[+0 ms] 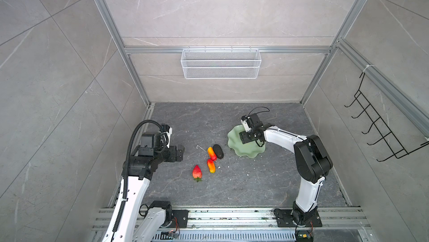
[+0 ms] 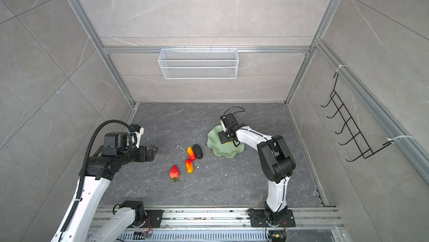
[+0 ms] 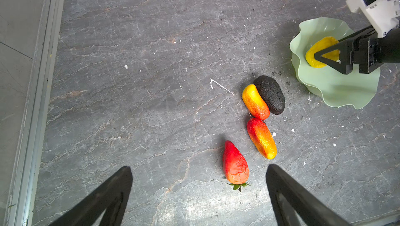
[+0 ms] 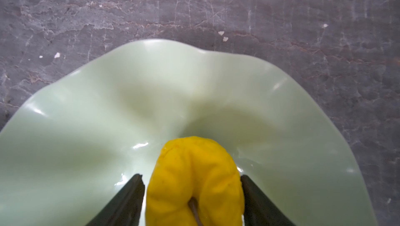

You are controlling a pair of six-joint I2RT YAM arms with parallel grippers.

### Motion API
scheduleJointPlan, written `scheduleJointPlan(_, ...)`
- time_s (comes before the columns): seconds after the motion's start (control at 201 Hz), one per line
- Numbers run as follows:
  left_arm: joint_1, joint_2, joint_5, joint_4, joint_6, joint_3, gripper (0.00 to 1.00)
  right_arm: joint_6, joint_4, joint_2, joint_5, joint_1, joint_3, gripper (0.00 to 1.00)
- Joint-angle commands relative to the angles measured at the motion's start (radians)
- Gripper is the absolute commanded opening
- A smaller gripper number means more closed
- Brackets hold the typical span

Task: Arrange fruit in a fruit bowl
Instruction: Place the fruit in the fruit bowl.

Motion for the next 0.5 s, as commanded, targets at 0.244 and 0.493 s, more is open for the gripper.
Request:
scheduleJointPlan(0.244,0.001,-0.015,0.007,-0.002,0.028,0.036,1.0,-0.043,-0.112,-0.154,-0.009,-0.002,0.064,0.92)
scheduleJointPlan(0.493,0.001,-0.019,0.004,-0.005,0.023,0.033,1.0,-0.081,-0.235,-0.323,-0.027,0.091,0.078,1.0)
